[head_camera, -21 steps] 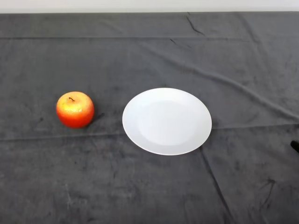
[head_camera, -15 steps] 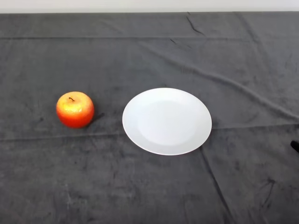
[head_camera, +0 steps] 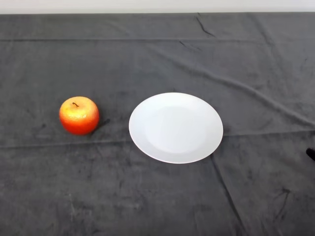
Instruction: Move the apple to the plate
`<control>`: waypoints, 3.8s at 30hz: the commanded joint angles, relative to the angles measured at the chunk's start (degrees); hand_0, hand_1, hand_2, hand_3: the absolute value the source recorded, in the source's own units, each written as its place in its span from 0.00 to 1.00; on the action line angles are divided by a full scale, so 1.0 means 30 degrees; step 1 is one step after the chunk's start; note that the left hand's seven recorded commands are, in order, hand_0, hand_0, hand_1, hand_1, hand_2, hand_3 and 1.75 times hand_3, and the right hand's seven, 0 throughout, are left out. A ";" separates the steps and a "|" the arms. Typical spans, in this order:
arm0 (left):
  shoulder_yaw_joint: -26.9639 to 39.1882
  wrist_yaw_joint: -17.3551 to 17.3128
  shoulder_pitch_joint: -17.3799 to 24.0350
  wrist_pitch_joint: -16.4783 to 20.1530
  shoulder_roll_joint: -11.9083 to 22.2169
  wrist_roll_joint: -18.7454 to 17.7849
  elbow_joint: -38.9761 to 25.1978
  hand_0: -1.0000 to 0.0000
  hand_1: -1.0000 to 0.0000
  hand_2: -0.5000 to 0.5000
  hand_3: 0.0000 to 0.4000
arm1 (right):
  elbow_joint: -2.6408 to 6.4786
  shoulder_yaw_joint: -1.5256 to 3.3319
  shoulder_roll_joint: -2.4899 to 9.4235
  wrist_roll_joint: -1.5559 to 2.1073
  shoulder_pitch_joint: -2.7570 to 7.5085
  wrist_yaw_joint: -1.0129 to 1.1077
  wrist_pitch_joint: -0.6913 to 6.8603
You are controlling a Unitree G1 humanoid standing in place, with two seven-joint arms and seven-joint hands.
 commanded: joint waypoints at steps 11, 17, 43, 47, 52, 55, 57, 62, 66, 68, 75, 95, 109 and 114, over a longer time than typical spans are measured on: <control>-0.0387 -0.0050 0.0016 0.0310 0.0109 -0.0215 -0.0478 1.00 1.00 0.50 0.00 | 0.0822 -0.0309 0.0687 -0.0070 0.0928 -0.0104 0.1009; -0.0641 -0.0256 -0.0280 0.0316 0.0051 -0.0128 -0.0550 1.00 1.00 0.50 0.00 | 0.0820 -0.0309 0.0688 -0.0071 0.0928 -0.0104 0.1010; -0.3120 -0.2492 -0.2510 -0.1682 -0.0491 0.1392 -0.0867 1.00 1.00 0.50 0.00 | 0.0789 -0.0313 0.0690 -0.0078 0.0942 -0.0109 0.1028; -0.3638 -0.3184 -0.2951 -0.2090 -0.0771 0.1651 -0.0777 1.00 1.00 0.50 0.00 | 0.0783 -0.0314 0.0690 -0.0079 0.0944 -0.0110 0.1031; -0.4357 -0.4134 -0.3625 -0.2557 -0.1055 0.2037 -0.0686 1.00 1.00 0.50 0.00 | 0.0777 -0.0315 0.0691 -0.0080 0.0946 -0.0111 0.1035; -0.4820 -0.4560 -0.3999 -0.2886 -0.1327 0.2316 -0.0697 1.00 1.00 0.50 0.00 | 0.0775 -0.0315 0.0691 -0.0081 0.0947 -0.0112 0.1037; -0.5144 -0.4793 -0.4197 -0.3150 -0.1561 0.2522 -0.0739 1.00 1.00 0.50 0.00 | 0.0773 -0.0316 0.0691 -0.0081 0.0948 -0.0112 0.1038; -0.5916 -0.5384 -0.4442 -0.3936 -0.2118 0.3011 -0.0912 1.00 1.00 0.50 0.00 | 0.0767 -0.0316 0.0691 -0.0082 0.0951 -0.0113 0.1042; -0.6444 -0.5923 -0.4350 -0.4728 -0.2475 0.3332 -0.0975 1.00 1.00 0.50 0.00 | 0.0761 -0.0317 0.0692 -0.0084 0.0953 -0.0115 0.1045; -0.6645 -0.6140 -0.4334 -0.4987 -0.2591 0.3453 -0.0966 1.00 1.00 0.50 0.00 | 0.0759 -0.0317 0.0692 -0.0084 0.0954 -0.0115 0.1046; -0.7402 -0.6637 -0.4531 -0.5437 -0.3079 0.3954 -0.0927 1.00 1.00 0.50 0.00 | 0.0754 -0.0318 0.0692 -0.0085 0.0956 -0.0116 0.1049; -0.9220 -0.6610 -0.5978 -0.4715 -0.4731 0.5225 -0.0732 1.00 1.00 0.50 0.00 | 0.0737 -0.0320 0.0693 -0.0089 0.0963 -0.0121 0.1059; -1.0416 -0.6855 -0.7031 -0.3730 -0.5968 0.5912 0.0368 1.00 1.00 0.50 0.00 | 0.0747 -0.0319 0.0693 -0.0087 0.0958 -0.0118 0.1054; -1.0759 -0.7360 -0.7531 -0.3066 -0.6265 0.5999 0.0745 1.00 1.00 0.50 0.00 | 0.0756 -0.0318 0.0692 -0.0085 0.0955 -0.0117 0.1050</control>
